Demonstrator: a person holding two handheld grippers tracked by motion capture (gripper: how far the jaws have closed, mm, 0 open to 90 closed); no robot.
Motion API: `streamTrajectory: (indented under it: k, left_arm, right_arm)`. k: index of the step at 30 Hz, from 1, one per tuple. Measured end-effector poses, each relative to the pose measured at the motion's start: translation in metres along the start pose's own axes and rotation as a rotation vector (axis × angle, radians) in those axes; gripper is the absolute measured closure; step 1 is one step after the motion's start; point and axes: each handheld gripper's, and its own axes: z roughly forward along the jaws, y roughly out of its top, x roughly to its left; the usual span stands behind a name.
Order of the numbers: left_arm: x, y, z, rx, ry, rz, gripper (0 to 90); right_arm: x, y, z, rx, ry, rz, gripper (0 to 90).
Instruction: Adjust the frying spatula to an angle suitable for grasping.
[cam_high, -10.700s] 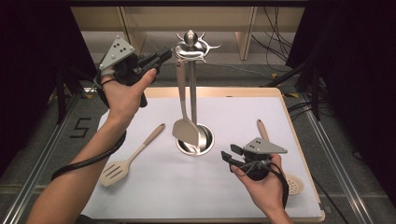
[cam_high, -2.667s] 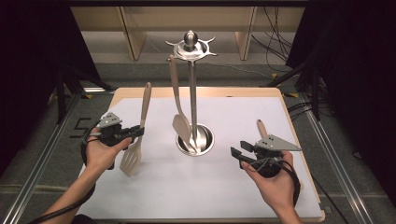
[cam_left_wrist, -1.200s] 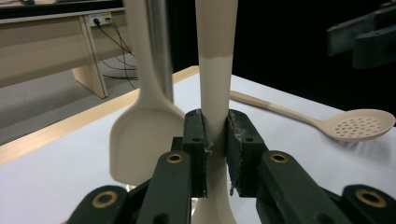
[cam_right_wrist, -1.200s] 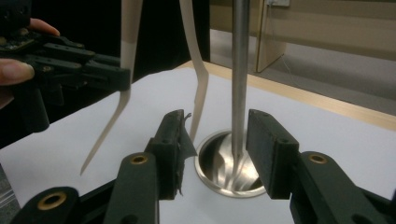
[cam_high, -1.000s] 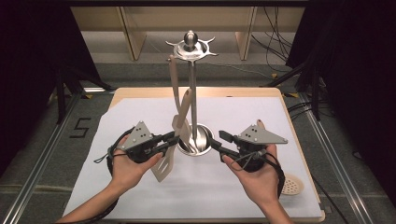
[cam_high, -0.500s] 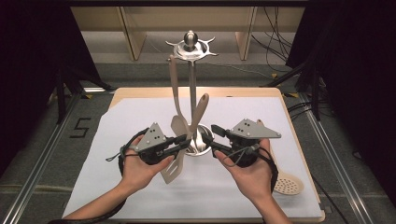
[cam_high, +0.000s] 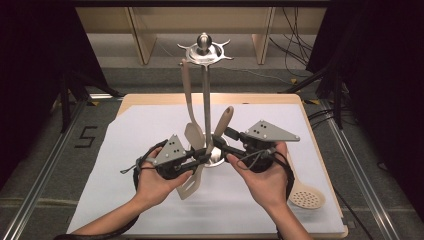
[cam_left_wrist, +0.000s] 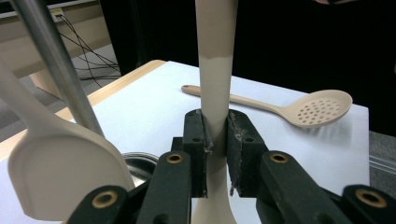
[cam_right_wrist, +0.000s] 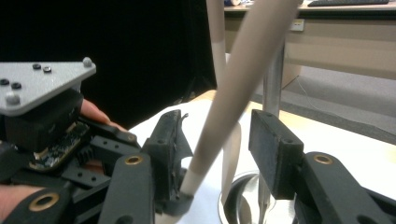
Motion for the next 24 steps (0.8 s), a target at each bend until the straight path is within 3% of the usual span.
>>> streamTrajectory:
  k: [5, 10, 11, 19, 24]
  left_arm:
    - [-0.0021, -0.0006, 0.0023, -0.003, -0.016, 0.015, 78.3]
    - [-0.0045, 0.0006, 0.0014, 0.012, -0.007, 0.026, 78.3]
    - [-0.0049, 0.0006, 0.0018, 0.009, -0.01, 0.036, 78.3]
    - [-0.0077, 0.0006, 0.0046, 0.016, -0.019, 0.035, 78.2]
    - [-0.0087, 0.0029, 0.0049, 0.011, -0.023, 0.044, 78.2]
  right_arm:
    - [0.0002, 0.0018, 0.0017, 0.004, 0.008, -0.01, 56.5]
    - [0.0003, 0.0038, 0.0008, 0.012, 0.002, 0.02, 62.5]
    - [-0.0018, 0.0044, 0.0008, 0.01, -0.005, -0.001, 63.3]
    - [-0.0028, 0.0048, -0.0006, 0.019, -0.012, 0.027, 70.8]
    - [-0.0033, 0.0059, -0.0015, -0.002, 0.026, 0.029, 72.8]
